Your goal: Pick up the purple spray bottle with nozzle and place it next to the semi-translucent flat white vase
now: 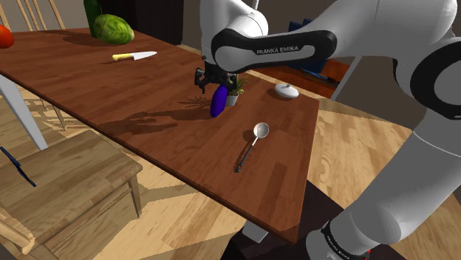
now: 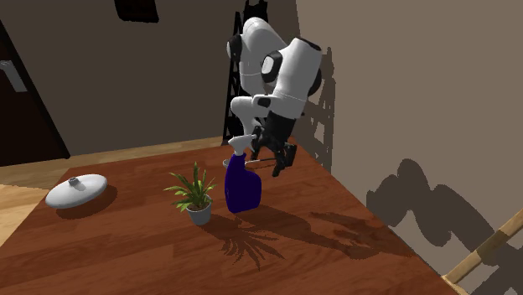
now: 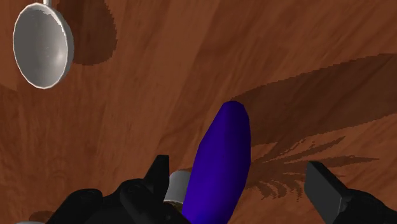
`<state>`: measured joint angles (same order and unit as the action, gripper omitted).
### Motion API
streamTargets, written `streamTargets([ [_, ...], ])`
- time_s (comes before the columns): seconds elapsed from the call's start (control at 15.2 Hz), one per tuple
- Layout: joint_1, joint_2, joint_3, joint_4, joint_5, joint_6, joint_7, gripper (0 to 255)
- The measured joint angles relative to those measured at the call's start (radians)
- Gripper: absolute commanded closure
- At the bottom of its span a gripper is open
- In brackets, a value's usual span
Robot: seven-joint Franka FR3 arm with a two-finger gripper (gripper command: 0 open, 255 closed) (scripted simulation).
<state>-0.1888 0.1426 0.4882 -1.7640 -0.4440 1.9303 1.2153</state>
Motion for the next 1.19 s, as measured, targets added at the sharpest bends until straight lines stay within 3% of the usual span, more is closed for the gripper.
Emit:
streamTargets([
  [0.79, -0.008, 0.034, -0.014, -0.036, -0.031, 0.067, 0.023, 0],
  [0.86, -0.008, 0.035, -0.014, -0.036, -0.031, 0.067, 0.023, 255],
  [1.19, -0.008, 0.034, -0.013, -0.036, -0.031, 0.067, 0.023, 255],
])
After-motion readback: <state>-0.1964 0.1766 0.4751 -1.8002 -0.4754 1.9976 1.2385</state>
